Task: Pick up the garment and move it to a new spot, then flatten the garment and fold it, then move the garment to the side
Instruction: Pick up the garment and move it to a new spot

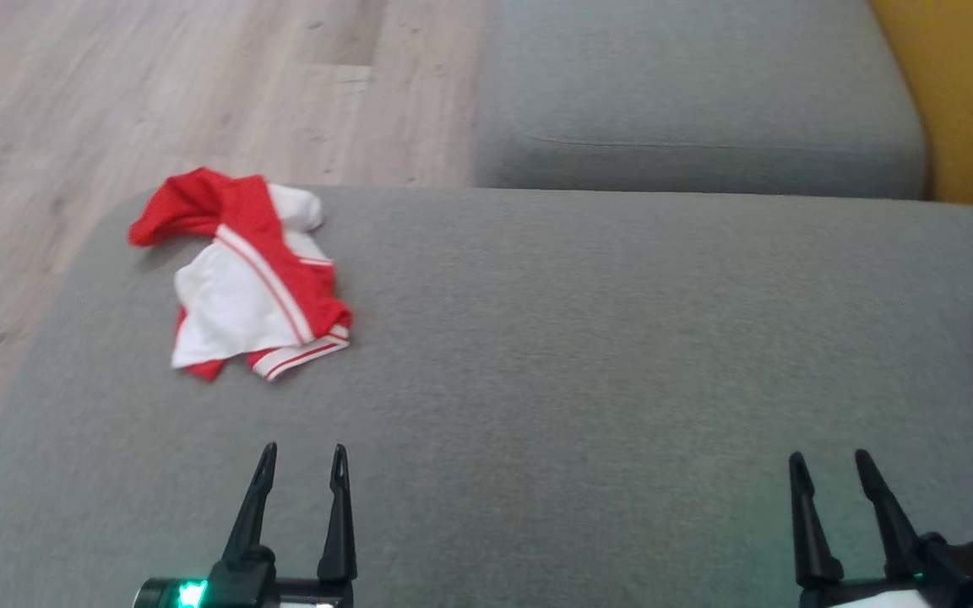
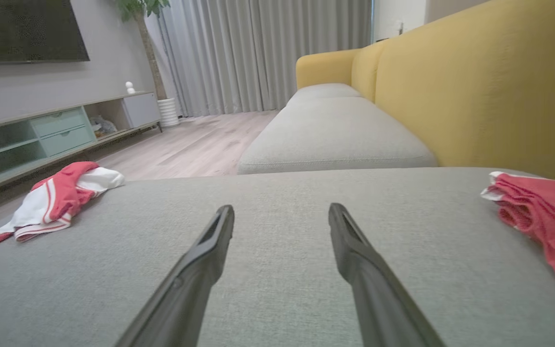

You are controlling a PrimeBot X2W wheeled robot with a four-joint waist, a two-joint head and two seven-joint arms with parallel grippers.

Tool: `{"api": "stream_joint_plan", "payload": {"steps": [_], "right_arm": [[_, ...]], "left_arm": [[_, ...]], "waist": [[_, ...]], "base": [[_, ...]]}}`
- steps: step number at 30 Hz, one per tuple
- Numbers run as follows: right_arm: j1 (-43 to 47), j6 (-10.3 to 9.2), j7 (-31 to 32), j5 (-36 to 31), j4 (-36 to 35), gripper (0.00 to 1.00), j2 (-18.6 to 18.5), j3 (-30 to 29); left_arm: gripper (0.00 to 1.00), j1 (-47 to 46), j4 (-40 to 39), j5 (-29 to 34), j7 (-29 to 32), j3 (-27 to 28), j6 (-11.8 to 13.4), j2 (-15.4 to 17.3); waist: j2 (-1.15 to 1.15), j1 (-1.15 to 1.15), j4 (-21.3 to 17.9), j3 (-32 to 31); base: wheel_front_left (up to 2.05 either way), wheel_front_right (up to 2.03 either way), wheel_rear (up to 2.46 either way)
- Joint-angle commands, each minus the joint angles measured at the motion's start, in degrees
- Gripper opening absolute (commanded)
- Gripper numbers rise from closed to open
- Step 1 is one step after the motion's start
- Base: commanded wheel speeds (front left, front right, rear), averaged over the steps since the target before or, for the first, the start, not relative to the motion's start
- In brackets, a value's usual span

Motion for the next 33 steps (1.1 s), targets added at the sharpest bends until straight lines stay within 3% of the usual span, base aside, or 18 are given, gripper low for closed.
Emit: {"api": "stream_joint_plan", "payload": {"steps": [1,12,17,24,28,33], "right_arm": [[-1.27,-0.04,-0.77,-0.27,-2.12,1.00,-0.50,1.63],[-2.37,-0.04,-0.77,1.08,-1.83,1.00,-0.50,3.55],[-2.70,-0.04,-0.78,0.42,-1.17,1.00,-0.50,4.02],[-3.01,-0.04,-0.78,-2.42,-1.50,1.00,-0.50,4.07],[-5.74,-0.04,-0.78,-5.09,-2.83,1.00,-2.35,4.44],[-10.42,-0.04,-0.78,-6.67,-4.61,1.00,-6.92,4.82]], "left_arm": [[1.00,-2.26,-1.93,0.51,-0.30,1.64,0.21,-0.20],[1.00,-2.23,-2.60,0.79,-0.30,2.78,0.33,-0.20],[1.00,-1.89,-3.12,0.06,-0.30,3.49,1.37,-0.20],[1.00,-5.19,-4.37,0.54,-0.30,6.54,1.43,-0.18],[1.00,-13.06,-6.19,0.57,-0.30,9.84,0.52,-0.15],[1.00,-27.40,-6.16,1.24,-0.30,12.88,-2.34,1.08]], "waist": [[0.00,0.00,1.78,0.31],[0.00,0.00,13.59,1.72],[0.00,0.00,16.66,2.39],[0.00,0.00,17.44,5.89],[0.00,0.00,15.64,13.52],[0.00,0.00,12.94,23.26]], "base": [[0.00,0.00,0.00],[0.00,0.00,0.00],[0.00,0.00,0.00],[0.00,0.00,0.00],[0.00,0.00,0.00],[0.00,0.00,0.00]]}}
